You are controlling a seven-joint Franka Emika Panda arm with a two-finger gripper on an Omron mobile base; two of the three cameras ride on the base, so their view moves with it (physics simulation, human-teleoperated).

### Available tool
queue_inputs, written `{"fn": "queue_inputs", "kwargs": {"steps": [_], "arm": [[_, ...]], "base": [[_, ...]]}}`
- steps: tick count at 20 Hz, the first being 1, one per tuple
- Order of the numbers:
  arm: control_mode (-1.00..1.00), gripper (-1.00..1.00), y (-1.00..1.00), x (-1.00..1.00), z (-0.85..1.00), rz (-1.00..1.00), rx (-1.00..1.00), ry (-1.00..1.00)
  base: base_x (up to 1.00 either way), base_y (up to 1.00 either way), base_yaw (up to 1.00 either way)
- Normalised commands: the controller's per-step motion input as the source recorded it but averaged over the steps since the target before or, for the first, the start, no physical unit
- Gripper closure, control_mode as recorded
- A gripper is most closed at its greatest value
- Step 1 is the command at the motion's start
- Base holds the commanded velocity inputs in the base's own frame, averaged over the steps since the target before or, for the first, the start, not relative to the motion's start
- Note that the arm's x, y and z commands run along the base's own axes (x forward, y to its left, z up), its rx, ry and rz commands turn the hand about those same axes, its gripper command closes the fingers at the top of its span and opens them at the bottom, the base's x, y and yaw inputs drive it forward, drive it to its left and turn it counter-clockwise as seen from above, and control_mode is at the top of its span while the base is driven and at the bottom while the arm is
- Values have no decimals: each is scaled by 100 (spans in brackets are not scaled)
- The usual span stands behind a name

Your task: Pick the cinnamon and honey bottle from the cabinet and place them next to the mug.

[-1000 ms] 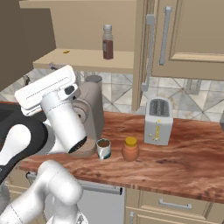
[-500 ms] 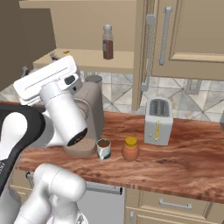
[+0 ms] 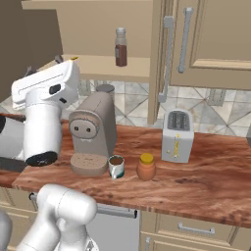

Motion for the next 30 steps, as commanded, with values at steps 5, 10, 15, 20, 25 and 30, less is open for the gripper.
{"fn": "queue_inputs", "kwargs": {"steps": [5, 10, 15, 20, 25, 30], "arm": [[-100, -100, 7, 0, 0, -7, 0, 0], [-100, -100, -15, 1, 0, -20, 0, 16], [-100, -100, -11, 21, 0, -20, 0, 15], [-100, -100, -1, 3, 0, -1, 0, 1], [-100, -100, -23, 12, 15, -2, 6, 1], [-100, -100, -59, 0, 18, -9, 15, 6]], "base": [[0, 0, 0], [0, 0, 0], [0, 0, 0], [0, 0, 0], [0, 0, 0], [0, 0, 0]]}}
